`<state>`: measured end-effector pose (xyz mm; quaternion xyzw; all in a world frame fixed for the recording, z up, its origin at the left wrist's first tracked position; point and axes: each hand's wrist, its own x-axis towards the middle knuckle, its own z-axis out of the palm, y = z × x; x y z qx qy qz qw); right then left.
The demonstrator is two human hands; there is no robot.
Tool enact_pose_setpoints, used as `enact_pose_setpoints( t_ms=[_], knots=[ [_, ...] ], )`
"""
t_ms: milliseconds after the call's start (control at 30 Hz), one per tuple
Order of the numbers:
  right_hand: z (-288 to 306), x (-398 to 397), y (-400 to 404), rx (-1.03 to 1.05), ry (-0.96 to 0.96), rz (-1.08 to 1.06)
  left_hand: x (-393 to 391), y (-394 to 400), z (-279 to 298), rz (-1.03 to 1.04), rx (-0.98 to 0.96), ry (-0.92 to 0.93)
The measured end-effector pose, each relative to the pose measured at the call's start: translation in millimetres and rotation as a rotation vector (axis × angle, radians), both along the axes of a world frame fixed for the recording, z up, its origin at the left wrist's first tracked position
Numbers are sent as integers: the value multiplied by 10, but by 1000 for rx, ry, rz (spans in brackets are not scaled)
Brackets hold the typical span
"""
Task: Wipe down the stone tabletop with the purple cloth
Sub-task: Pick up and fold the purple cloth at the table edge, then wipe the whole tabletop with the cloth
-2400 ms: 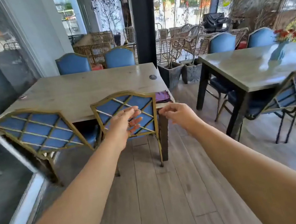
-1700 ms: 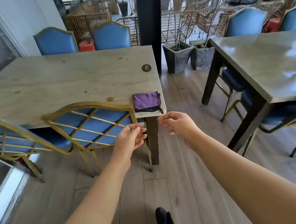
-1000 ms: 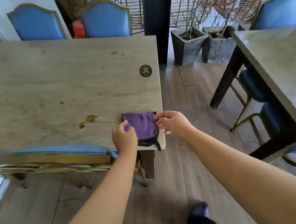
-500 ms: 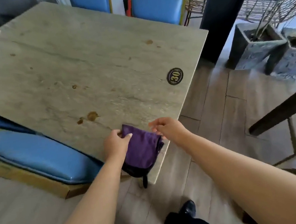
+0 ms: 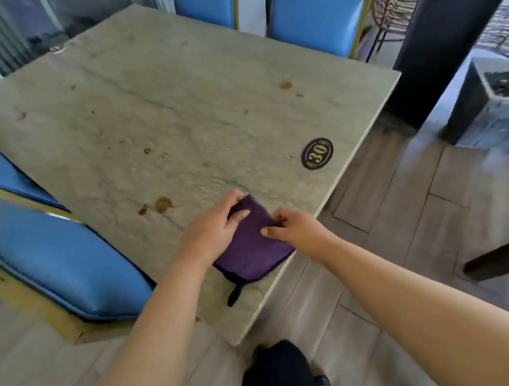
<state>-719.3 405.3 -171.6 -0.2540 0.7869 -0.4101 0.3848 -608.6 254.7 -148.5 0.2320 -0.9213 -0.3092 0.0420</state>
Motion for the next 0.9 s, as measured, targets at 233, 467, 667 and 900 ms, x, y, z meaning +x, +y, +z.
enact_pose_setpoints(
  t_ms=[233,467,667,900],
  knots=[
    [213,-845,369,-150,52,-170,-886,269,5,101,123,245],
    [170,-2002,333,-122,240,-284,-2087,254,-69,103,406,292],
    [176,-3151,40,-33,307,-293,-3076,-13,-163,151,495,263],
    [95,-4111,-320,90,353,-258,-3987,-196,-354,252,471,250]
  ],
)
